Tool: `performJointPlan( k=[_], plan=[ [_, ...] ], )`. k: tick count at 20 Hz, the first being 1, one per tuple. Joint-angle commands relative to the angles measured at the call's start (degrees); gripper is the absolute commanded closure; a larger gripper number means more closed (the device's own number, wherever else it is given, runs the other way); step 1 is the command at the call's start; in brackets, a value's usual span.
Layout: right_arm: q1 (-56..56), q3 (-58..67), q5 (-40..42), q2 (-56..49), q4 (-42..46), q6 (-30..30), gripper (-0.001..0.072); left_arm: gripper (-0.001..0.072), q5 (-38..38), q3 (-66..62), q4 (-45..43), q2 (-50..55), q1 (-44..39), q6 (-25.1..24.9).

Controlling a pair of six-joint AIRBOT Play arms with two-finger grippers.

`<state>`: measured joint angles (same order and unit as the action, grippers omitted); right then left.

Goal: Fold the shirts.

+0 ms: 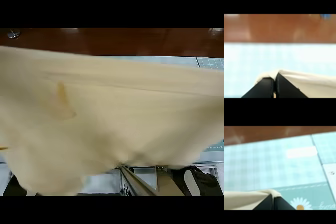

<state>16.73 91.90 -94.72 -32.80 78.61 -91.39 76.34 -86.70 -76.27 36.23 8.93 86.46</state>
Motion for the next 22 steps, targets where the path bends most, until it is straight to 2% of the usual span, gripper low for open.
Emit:
performJointPlan(
  k=[1, 5, 7, 9, 11, 13, 16, 22],
  plan=[
    [-0.2, -16.9, 12.7, -4.1, -3.1, 2.3, 0.0691, 0.0688, -5.7, 10.3, 1.3, 7.5, 0.0, 0.2],
    [-0.2, -20.7, 22.6, -19.7, -12.8, 6.8, 0.0691, 0.0688, -9.6, 10.8, 1.3, 22.5, -1.5, 0.2],
    [-0.2, -20.6, 30.3, -28.4, -20.4, 10.2, 0.0691, 0.0687, -16.6, 10.8, 1.3, 28.6, -3.2, 0.3],
    [-0.2, -18.7, 39.0, -36.6, -22.8, 10.2, 0.0691, 0.0688, -25.4, 10.6, 1.3, 33.6, -4.7, 2.2],
    [-0.2, -14.2, 41.2, -45.2, -25.8, 10.1, 0.0691, 0.0687, -32.3, 10.0, 1.4, 38.4, -5.6, 6.0],
    [-1.0, -9.3, 40.5, -52.7, -27.5, 10.2, 0.0691, 0.0688, -36.5, 10.0, 1.4, 42.6, -6.1, 7.4],
    [-3.0, -3.2, 39.8, -60.6, -27.5, 9.1, 0.0691, 0.0688, -36.1, 10.0, 1.5, 47.8, -6.4, 11.6],
    [-3.8, -1.6, 35.7, -65.5, -26.9, 8.5, 0.0691, 0.0687, -27.9, 9.5, 3.2, 50.8, -5.6, 11.7]
  ],
)
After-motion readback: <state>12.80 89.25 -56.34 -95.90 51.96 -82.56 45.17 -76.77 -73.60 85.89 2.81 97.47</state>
